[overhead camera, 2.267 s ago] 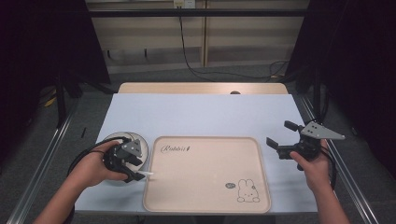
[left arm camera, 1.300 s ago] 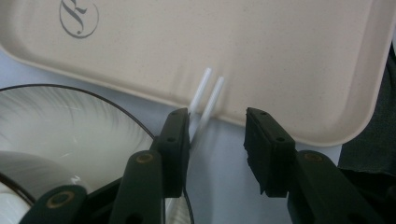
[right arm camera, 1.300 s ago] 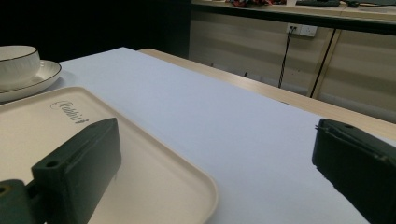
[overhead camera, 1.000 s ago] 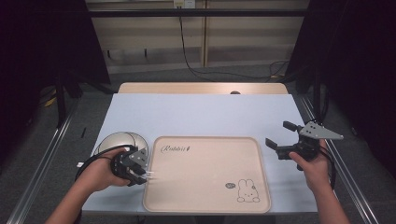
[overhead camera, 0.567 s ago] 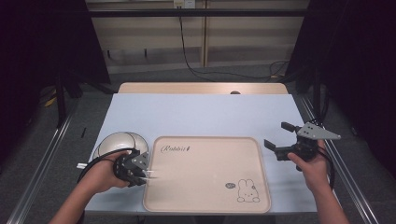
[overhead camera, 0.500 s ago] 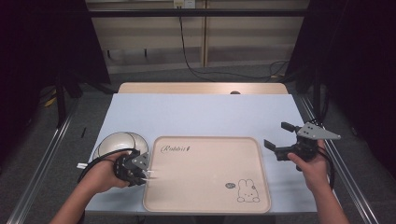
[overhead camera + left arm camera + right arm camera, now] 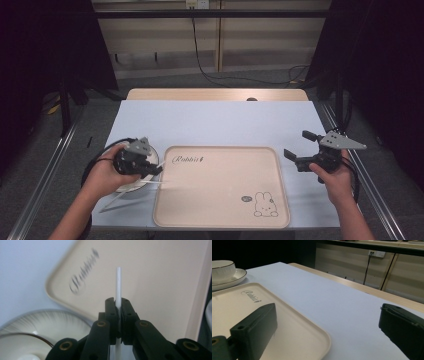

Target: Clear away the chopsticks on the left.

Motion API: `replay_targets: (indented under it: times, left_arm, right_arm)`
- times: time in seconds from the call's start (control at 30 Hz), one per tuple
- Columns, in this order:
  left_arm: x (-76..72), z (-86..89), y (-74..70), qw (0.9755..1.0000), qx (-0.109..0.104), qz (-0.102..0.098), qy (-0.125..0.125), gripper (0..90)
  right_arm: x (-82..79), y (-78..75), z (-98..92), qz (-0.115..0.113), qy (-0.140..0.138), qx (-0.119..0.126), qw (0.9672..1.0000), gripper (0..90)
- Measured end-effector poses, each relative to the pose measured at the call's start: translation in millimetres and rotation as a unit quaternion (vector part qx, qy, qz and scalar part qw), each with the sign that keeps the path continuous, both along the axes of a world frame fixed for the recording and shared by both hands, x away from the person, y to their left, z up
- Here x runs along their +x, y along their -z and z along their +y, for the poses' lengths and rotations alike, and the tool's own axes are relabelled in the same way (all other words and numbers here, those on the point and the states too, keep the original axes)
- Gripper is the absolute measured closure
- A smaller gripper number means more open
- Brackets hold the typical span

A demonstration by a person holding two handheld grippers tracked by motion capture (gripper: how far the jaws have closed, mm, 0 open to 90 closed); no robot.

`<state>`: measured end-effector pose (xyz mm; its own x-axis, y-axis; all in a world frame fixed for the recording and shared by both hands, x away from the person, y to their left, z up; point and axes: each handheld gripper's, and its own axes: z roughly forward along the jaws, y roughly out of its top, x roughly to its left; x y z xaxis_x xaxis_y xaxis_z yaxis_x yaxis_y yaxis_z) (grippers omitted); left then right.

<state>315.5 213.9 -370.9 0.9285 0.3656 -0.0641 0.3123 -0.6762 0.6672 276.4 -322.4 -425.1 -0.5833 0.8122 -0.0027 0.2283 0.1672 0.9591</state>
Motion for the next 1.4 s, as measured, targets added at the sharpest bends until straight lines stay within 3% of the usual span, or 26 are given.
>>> replay_targets:
  times: [0.03,0.07,0.17,0.23,0.3,0.33,0.4,0.6,0.67,0.77,0.8,0.83,0.9,0.93,1.0,1.03,1.07,1.13,1.2,1.23,1.3,1.33,1.4]
  left_arm:
    - [1.8,2.3,-10.6,0.9991,-0.037,-0.001,-0.021,86.8]
    - [2.6,4.2,-16.9,0.9976,-0.061,-0.003,-0.032,86.8]
    - [6.7,11.7,-36.4,0.9879,-0.141,-0.003,-0.066,86.9]
    - [8.9,15.5,-44.9,0.9719,-0.217,0.013,-0.091,86.9]
    - [10.4,15.4,-46.5,0.9566,-0.266,0.025,-0.117,86.9]
    - [11.2,14.3,-46.1,0.9516,-0.278,0.029,-0.128,86.9]
    - [12.8,10.1,-43.5,0.9455,-0.292,0.037,-0.139,86.9]
    - [14.0,-3.9,-36.7,0.9378,-0.310,0.029,-0.153,86.9]
    - [14.6,-10.2,-31.7,0.9365,-0.307,0.037,-0.166,86.8]
    - [15.8,-19.1,-24.2,0.9384,-0.289,0.050,-0.184,86.8]
    - [16.4,-21.6,-22.0,0.9362,-0.291,0.057,-0.189,86.7]
    - [17.7,-25.1,-18.3,0.9355,-0.285,0.067,-0.198,86.7]
    - [20.0,-30.0,-13.5,0.9395,-0.264,0.066,-0.208,86.7]
    - [21.3,-33.3,-10.8,0.9395,-0.259,0.070,-0.212,86.7]
    - [23.5,-39.7,-5.9,0.9440,-0.231,0.070,-0.225,86.7]
    - [25.8,-44.2,-0.8,0.9442,-0.216,0.075,-0.237,86.7]
    - [25.8,-44.2,-0.8,0.9442,-0.216,0.075,-0.237,86.7]
    - [28.9,-49.0,5.3,0.9383,-0.205,0.103,-0.259,86.8]
    - [30.7,-51.6,9.1,0.9366,-0.187,0.109,-0.276,86.8]
    - [32.4,-52.7,11.7,0.9342,-0.182,0.118,-0.283,86.8]
    - [33.5,-55.4,15.3,0.9242,-0.173,0.135,-0.313,86.8]
    - [34.8,-55.5,18.2,0.9230,-0.169,0.138,-0.317,86.8]
    - [36.6,-57.8,23.6,0.9165,-0.159,0.147,-0.337,86.8]
  right_arm:
    - [0.1,-0.2,-0.8,-0.001,-0.002,-0.002,1.0000,1.1]
    - [0.4,0.2,-0.5,-0.002,0.000,0.003,1.0000,1.1]
    - [0.2,0.5,-1.1,0.000,-0.001,0.002,1.0000,1.1]
    - [0.2,0.6,-1.1,-0.001,0.000,0.001,1.0000,1.1]
    - [0.0,0.1,-1.4,-0.001,0.002,0.005,1.0000,1.1]
    - [0.0,0.0,-1.4,-0.002,0.003,0.005,1.0000,1.1]
    - [0.1,0.0,-1.8,-0.001,0.001,0.004,1.0000,1.1]
    - [-0.1,0.1,-1.6,-0.002,0.003,0.005,1.0000,1.1]
    - [0.1,0.6,-2.0,0.000,0.004,0.005,1.0000,1.1]
    - [0.2,0.6,-2.2,-0.001,0.003,0.005,1.0000,1.1]
    - [0.0,0.5,-2.1,0.001,0.003,0.006,1.0000,1.1]
    - [-0.1,0.4,-2.0,0.001,0.002,0.005,1.0000,1.1]
    - [-0.1,0.6,-1.8,0.001,0.001,0.005,1.0000,1.1]
    - [-0.2,0.6,-1.8,0.001,0.003,0.005,1.0000,1.1]
    - [0.1,0.9,-1.9,0.001,0.003,0.007,1.0000,1.2]
    - [0.2,1.1,-1.9,0.001,0.005,0.004,1.0000,1.1]
    - [0.2,1.1,-1.9,0.001,0.005,0.004,1.0000,1.1]
    - [0.1,1.1,-2.0,0.000,0.005,0.005,1.0000,1.1]
    - [0.1,1.3,-2.2,0.000,0.004,0.006,1.0000,1.1]
    - [0.3,1.5,-2.2,-0.001,0.003,0.006,1.0000,1.1]
    - [-0.1,1.6,-1.9,0.002,0.005,0.005,1.0000,1.1]
    - [0.0,1.7,-1.9,0.003,0.005,0.005,1.0000,1.2]
    - [0.2,1.8,-1.7,0.002,0.006,0.007,1.0000,1.1]
